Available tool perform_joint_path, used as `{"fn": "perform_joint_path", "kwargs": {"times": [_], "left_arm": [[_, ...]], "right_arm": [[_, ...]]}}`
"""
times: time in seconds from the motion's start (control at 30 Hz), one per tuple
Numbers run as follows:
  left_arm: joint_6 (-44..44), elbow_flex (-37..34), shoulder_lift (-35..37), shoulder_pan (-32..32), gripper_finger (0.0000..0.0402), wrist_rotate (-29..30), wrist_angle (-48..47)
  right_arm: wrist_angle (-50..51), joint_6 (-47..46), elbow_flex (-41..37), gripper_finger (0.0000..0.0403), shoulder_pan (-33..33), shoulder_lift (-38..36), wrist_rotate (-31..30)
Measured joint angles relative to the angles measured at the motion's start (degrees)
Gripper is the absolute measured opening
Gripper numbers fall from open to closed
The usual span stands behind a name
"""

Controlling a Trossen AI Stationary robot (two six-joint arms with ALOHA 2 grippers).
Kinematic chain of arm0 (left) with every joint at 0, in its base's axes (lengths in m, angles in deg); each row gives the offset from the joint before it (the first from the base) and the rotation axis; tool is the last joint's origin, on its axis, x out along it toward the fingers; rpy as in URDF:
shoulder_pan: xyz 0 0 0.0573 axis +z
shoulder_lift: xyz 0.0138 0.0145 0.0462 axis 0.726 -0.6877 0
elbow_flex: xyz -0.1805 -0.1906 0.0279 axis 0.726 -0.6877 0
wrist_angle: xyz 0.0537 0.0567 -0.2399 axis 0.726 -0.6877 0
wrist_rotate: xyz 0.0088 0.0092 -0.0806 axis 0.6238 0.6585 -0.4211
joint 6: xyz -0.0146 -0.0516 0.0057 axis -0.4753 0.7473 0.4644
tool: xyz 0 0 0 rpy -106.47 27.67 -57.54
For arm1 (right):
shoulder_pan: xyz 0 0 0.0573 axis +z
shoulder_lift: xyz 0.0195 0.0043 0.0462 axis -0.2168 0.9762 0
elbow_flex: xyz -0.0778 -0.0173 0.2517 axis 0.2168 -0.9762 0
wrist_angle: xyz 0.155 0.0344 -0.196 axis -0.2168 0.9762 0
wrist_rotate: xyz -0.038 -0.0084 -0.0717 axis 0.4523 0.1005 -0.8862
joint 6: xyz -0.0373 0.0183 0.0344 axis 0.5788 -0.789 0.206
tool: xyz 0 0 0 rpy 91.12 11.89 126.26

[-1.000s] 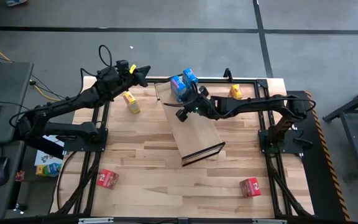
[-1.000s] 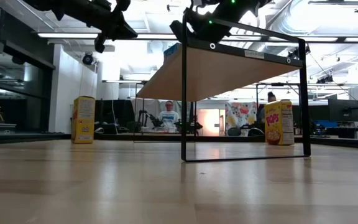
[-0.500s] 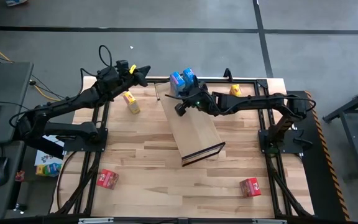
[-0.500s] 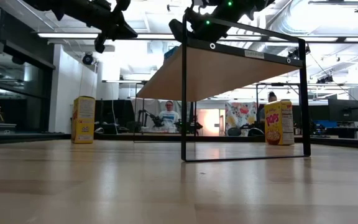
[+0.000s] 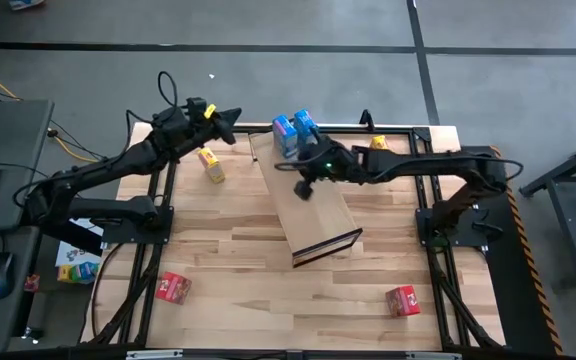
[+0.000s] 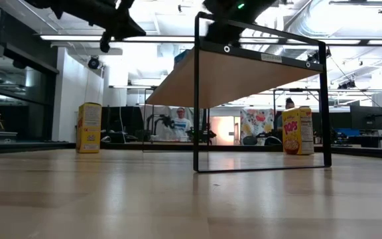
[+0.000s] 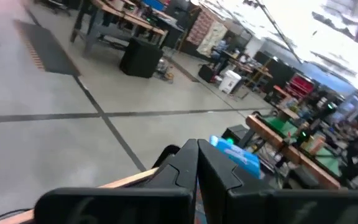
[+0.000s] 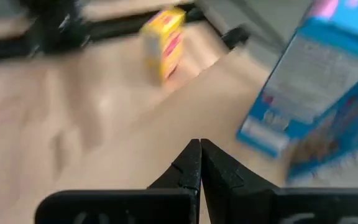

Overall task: Stack cereal on shelf
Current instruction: Put the right yellow cereal box on the shelf

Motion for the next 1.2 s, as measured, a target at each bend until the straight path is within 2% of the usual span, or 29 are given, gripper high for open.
{"fn": "perform_joint_path", "kwargs": {"times": [0.07, 0.17, 0.3, 0.4, 0.53, 0.67, 0.8, 0.93, 1.07, 1.2], "left_arm": [[-0.84, 0.0, 1.31, 0.0, 0.0, -0.9, -2.18], [-1.87, -0.02, 3.67, -0.11, 0.0, -1.15, -4.96], [-2.42, 0.0, 5.72, -0.11, 0.0, -0.71, -8.05], [-2.44, 0.0, 6.15, -0.07, 0.0, -0.5, -8.61], [-2.01, 0.0, 5.84, -0.08, 0.0, -0.5, -8.74], [-0.82, 0.0, 5.29, -0.07, 0.0, -0.47, -8.97], [-0.06, 0.0, 4.76, -0.07, 0.0, -0.45, -9.03], [-0.03, 0.0, 4.51, -0.07, 0.0, -0.45, -9.05], [0.16, 0.0, 4.55, -0.07, 0.0, -0.43, -8.89], [0.14, 0.0, 4.56, -0.09, 0.0, -0.43, -8.9]], "right_arm": [[5.84, 1.66, 0.0, 0.0, 0.19, -3.74, 2.96], [12.95, 2.36, -0.09, 0.0, 0.35, -10.15, 3.79], [18.29, -3.58, -3.68, 0.0002, -0.16, -18.7, 0.85], [18.62, -9.97, -10.27, 0.0019, -1.45, -26.02, -2.29], [18.94, -21.82, -20.47, 0.008, -4.71, -34.9, -4.82], [17.43, -31.0, -27.38, 0.0169, -10.08, -40.8, -6.43], [16.64, -31.47, -29.78, 0.0256, -16.41, -40.33, -5.93], [16.99, -27.9, -30.12, 0.0313, -23.2, -35.83, -7.77], [16.03, -24.57, -29.19, 0.0339, -28.68, -29.93, -9.02], [15.84, -22.71, -28.48, 0.0343, -31.39, -24.94, -6.86]]}}
